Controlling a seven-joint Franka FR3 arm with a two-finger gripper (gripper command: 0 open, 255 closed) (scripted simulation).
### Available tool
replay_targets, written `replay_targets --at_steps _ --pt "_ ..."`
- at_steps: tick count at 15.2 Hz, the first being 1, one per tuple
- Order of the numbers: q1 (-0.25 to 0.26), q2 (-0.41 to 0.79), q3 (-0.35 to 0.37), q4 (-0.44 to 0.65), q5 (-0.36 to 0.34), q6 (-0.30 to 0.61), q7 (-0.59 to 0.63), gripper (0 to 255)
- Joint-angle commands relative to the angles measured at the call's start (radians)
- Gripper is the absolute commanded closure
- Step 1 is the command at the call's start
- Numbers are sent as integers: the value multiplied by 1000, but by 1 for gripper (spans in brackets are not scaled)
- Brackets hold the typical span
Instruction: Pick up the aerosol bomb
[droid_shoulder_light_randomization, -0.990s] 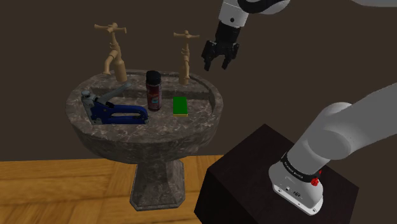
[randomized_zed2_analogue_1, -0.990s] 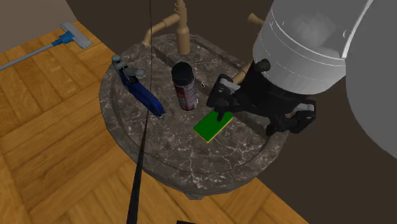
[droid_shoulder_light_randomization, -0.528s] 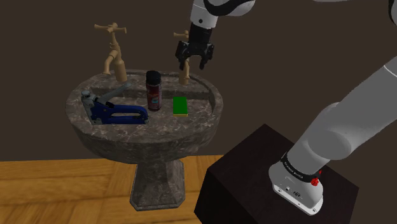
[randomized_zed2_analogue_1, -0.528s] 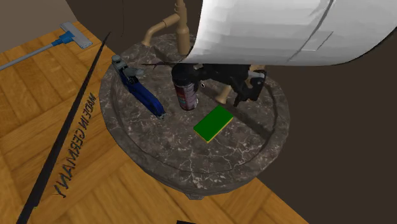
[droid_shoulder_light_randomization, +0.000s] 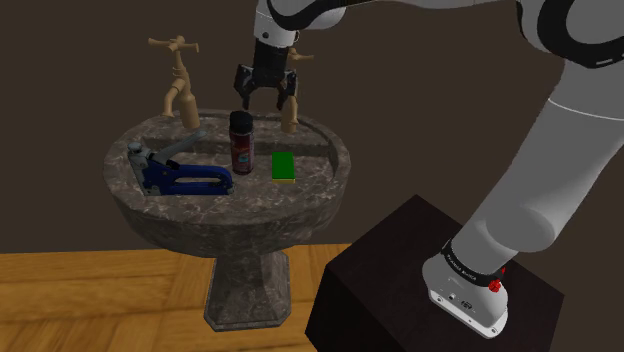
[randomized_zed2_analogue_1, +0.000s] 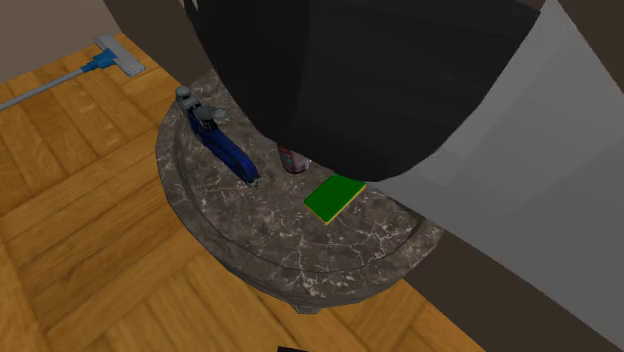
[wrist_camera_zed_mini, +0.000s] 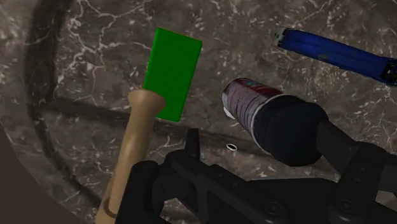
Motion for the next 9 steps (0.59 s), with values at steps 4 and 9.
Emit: replay_targets --at_steps 4,9 --pt "45 216 0 242 -58 -26 88 0" --pt "51 245 -3 226 -64 18 92 0"
